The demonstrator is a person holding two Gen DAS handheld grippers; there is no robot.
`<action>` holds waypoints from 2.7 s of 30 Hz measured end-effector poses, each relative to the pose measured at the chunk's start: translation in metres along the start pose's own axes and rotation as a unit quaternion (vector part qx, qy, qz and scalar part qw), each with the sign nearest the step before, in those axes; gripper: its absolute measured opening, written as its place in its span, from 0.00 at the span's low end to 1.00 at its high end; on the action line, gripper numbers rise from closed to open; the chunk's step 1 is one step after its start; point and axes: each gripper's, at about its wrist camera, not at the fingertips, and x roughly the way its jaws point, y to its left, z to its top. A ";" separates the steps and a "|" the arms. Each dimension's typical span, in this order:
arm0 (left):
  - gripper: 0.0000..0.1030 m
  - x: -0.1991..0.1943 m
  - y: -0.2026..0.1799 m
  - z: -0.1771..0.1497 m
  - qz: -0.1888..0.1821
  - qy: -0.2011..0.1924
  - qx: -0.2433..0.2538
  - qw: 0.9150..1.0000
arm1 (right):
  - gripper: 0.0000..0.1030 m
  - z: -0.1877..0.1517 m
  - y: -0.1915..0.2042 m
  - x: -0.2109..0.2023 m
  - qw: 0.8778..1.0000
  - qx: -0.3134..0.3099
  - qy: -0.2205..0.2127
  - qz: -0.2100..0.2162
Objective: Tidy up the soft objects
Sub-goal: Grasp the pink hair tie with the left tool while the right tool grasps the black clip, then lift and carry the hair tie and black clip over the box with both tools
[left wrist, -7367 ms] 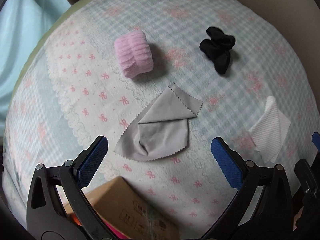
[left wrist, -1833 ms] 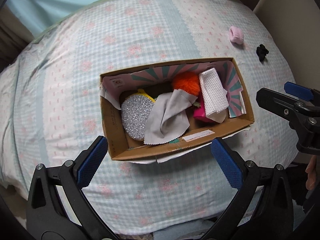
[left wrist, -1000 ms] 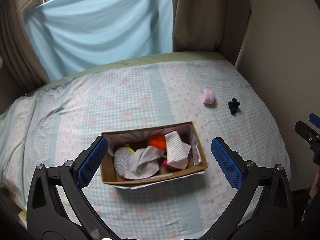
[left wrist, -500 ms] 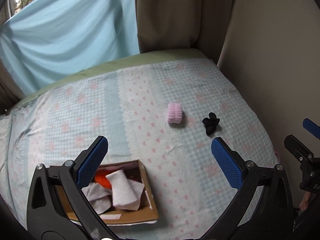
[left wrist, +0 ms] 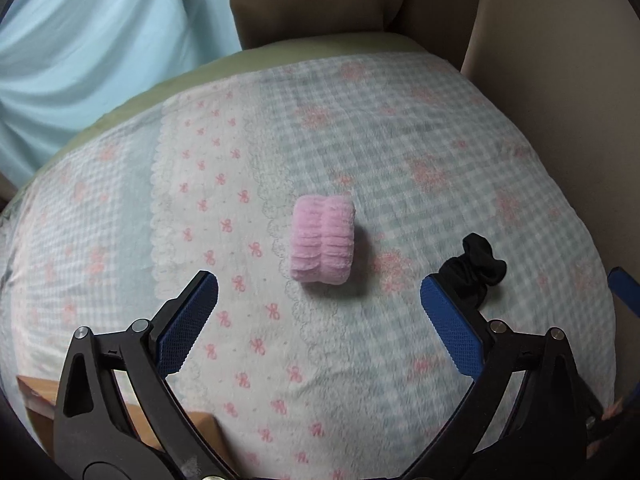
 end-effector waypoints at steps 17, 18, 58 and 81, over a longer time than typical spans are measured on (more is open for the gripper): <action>0.45 0.112 0.003 0.002 -0.007 0.016 -0.015 1.000 | 0.56 -0.017 0.006 0.126 0.999 0.035 0.023 -0.001; 0.43 0.113 0.003 0.003 -0.014 0.014 -0.016 1.000 | 0.48 -0.016 0.006 0.130 0.999 0.040 0.025 -0.005; 0.40 -0.196 0.025 0.007 -0.021 -0.103 -0.025 0.994 | 0.21 0.089 0.056 -0.131 0.994 0.083 -0.057 -0.035; 0.40 -0.347 0.239 -0.131 0.036 -0.106 -0.073 0.991 | 0.21 0.070 0.287 -0.227 0.998 0.013 -0.033 0.061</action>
